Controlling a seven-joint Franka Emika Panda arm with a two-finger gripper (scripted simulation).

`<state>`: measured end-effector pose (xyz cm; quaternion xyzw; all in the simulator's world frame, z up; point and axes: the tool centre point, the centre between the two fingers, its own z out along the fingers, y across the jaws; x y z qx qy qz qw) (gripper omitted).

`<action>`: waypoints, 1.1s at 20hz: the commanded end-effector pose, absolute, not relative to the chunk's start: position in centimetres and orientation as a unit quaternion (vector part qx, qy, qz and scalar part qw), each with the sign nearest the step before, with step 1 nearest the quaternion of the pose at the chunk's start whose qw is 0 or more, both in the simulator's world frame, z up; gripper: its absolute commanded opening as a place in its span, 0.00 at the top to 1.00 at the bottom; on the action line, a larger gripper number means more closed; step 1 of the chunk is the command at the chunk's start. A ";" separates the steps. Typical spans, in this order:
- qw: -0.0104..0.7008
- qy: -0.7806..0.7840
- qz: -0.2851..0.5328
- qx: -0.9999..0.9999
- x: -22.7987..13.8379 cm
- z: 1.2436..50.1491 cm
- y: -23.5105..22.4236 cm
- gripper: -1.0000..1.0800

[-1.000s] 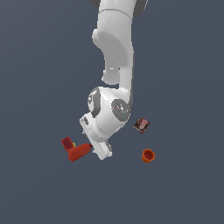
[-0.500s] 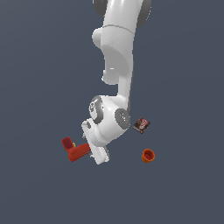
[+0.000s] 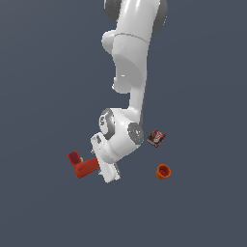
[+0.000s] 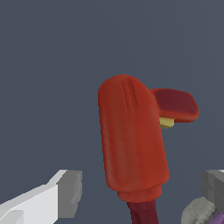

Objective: Pick up a designated object from a clutter of objects.

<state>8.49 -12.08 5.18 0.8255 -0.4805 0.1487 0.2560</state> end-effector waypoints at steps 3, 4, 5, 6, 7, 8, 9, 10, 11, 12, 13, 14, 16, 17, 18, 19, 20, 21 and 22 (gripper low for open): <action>0.256 -0.481 0.149 0.825 8.5 4.9 -12.3 0.00; 0.256 -0.481 0.149 0.825 8.5 4.6 -12.5 0.00; 0.256 -0.481 0.149 0.825 8.5 4.3 -12.7 0.00; 0.256 -0.481 0.149 0.825 8.5 3.9 -12.9 0.00; 0.256 -0.481 0.149 0.825 8.5 3.5 -13.2 0.00; 0.256 -0.481 0.150 0.825 8.5 3.2 -13.4 0.00; 0.256 -0.481 0.150 0.825 8.5 3.0 -13.6 0.00; 0.256 -0.481 0.150 0.825 8.4 2.8 -13.7 0.00; 0.256 -0.481 0.150 0.825 8.4 2.7 -13.8 0.00; 0.256 -0.481 0.150 0.825 8.4 2.7 -13.8 0.00; 0.256 -0.481 0.150 0.825 8.4 2.7 -13.8 1.00; 0.256 -0.481 0.150 0.825 8.4 2.7 -13.8 1.00; 0.256 -0.481 0.150 0.825 8.4 2.7 -13.8 1.00; 0.256 -0.481 0.150 0.825 8.4 2.7 -13.8 1.00; 0.256 -0.481 0.150 0.825 8.4 2.7 -13.8 1.00; 0.256 -0.481 0.150 0.825 8.4 2.7 -13.8 1.00; 0.256 -0.481 0.150 0.825 8.4 2.7 -13.8 1.00; 0.256 -0.481 0.150 0.825 8.4 2.7 -13.8 1.00; 0.256 -0.481 0.150 0.825 8.4 2.7 -13.8 1.00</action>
